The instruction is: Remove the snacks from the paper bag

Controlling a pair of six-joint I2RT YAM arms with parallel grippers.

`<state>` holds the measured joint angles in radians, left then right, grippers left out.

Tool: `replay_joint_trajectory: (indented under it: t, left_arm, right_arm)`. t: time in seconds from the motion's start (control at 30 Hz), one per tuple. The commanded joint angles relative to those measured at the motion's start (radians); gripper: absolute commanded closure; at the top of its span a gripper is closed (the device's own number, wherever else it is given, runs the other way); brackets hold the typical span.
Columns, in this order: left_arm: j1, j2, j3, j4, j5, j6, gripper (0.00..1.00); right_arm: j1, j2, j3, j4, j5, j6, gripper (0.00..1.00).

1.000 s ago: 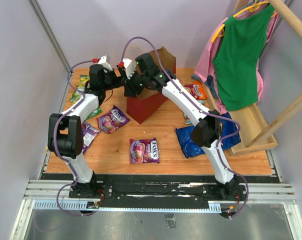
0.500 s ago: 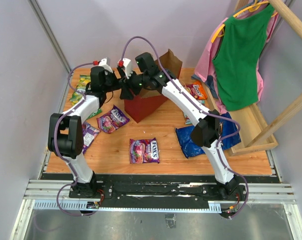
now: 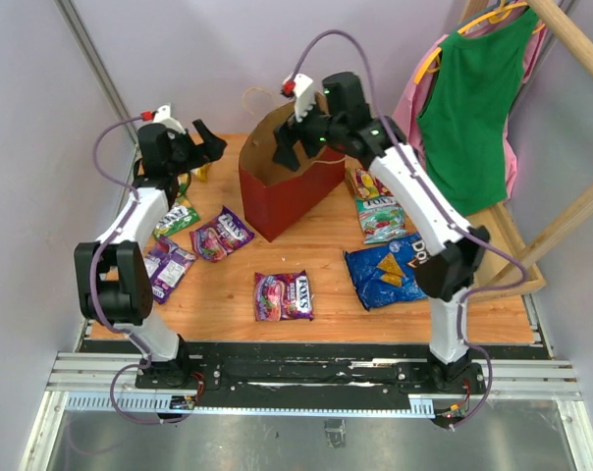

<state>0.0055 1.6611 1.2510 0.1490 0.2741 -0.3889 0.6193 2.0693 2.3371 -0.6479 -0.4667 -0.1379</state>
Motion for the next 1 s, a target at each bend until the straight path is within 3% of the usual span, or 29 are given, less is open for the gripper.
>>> replay_joint_trajectory:
  t: [0.0, 0.23, 0.33, 0.4, 0.47, 0.67, 0.97]
  left_arm:
    - [0.026, -0.107, -0.064, 0.019, 0.019, 0.01, 0.0]
    - [0.027, -0.209, -0.215, 0.053, 0.019, 0.007, 0.0]
    - [0.028, -0.244, -0.292, 0.098, 0.042, -0.022, 0.0]
    - [0.028, -0.257, -0.34, 0.151, 0.07, -0.062, 0.0]
    - [0.028, -0.265, -0.373, 0.188, 0.093, -0.083, 0.0]
    - [0.028, -0.286, -0.393, 0.186, 0.09, -0.09, 0.0]
    - [0.028, -0.319, -0.435, 0.202, 0.098, -0.107, 0.0]
  right_arm:
    - [-0.027, -0.215, -0.173, 0.101, 0.121, 0.012, 0.03]
    - [-0.026, -0.655, -0.883, 0.555, 0.282, 0.178, 0.08]
    - [-0.001, -0.861, -1.261, 0.998, 0.332, 0.285, 0.08]
    - [0.04, -0.935, -1.487, 1.279, 0.514, 0.378, 0.08]
    - [0.058, -0.94, -1.623, 1.409, 0.644, 0.461, 0.08]
    - [0.097, -0.732, -1.662, 1.327, 0.772, 0.568, 0.09]
    - [0.099, -0.386, -1.466, 1.236, 0.737, 0.716, 0.1]
